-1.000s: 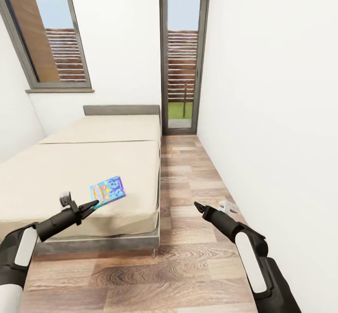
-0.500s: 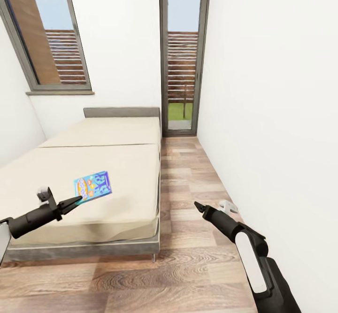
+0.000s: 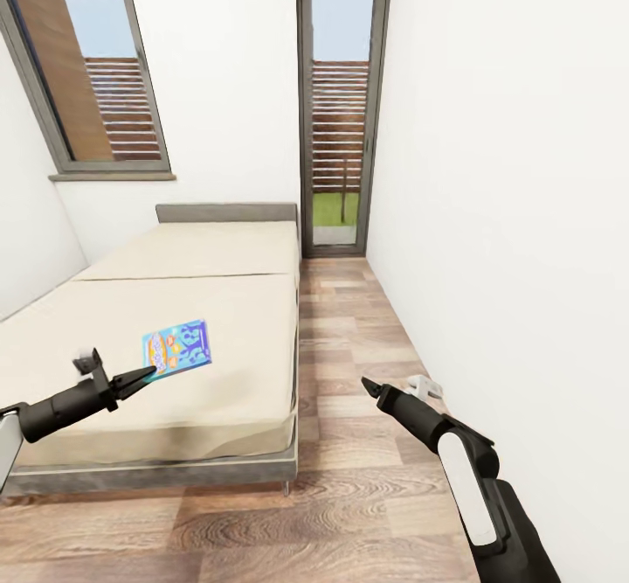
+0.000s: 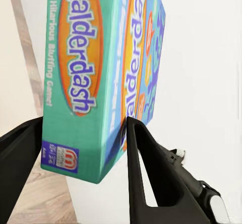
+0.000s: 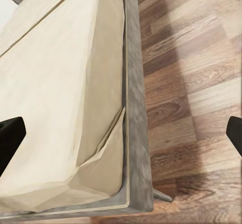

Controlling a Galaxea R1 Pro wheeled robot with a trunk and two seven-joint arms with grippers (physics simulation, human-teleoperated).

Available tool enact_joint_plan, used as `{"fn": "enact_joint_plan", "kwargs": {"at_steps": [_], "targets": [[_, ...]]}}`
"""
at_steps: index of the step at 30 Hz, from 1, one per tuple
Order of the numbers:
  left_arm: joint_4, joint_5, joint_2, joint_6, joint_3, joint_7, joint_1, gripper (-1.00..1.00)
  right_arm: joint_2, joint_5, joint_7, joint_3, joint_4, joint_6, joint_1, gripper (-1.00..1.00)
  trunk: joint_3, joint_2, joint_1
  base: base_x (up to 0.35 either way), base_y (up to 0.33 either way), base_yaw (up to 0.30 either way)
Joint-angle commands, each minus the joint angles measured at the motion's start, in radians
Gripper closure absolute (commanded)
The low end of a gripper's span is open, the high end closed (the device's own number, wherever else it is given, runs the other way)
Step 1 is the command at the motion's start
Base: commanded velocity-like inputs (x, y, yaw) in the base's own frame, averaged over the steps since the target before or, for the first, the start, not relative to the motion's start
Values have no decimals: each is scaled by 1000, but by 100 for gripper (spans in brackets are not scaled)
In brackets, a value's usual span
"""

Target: Put all the toys in the child's room - the three board games (two on the bed and one on the table), the two jigsaw puzzles on the table, and the tennis ball on the table - inside the toy box on the table in the child's room.

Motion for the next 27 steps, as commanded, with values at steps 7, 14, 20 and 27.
{"fn": "enact_joint_plan", "kwargs": {"at_steps": [7, 14, 20, 27], "targets": [[1, -8, 2, 5, -1, -72, -1, 100, 2, -1, 2, -2, 2, -2, -1, -100, 12, 28, -16, 0, 0, 0], [0, -8, 0, 5, -9, -88, -1, 100, 3, 5, 1, 0, 9, -1, -1, -100, 33, 77, -42, 0, 0, 0], [-1, -9, 2, 5, -78, -89, -4, 100, 2, 8, -8, -2, 44, 6, 0, -100, 52, 119, -65, 0, 0, 0], [-2, -9, 4, 5, -92, -89, -4, 100, -9, 10, -8, -4, 79, 7, 1, -100, 74, 168, -92, -84, 0, 0]]}}
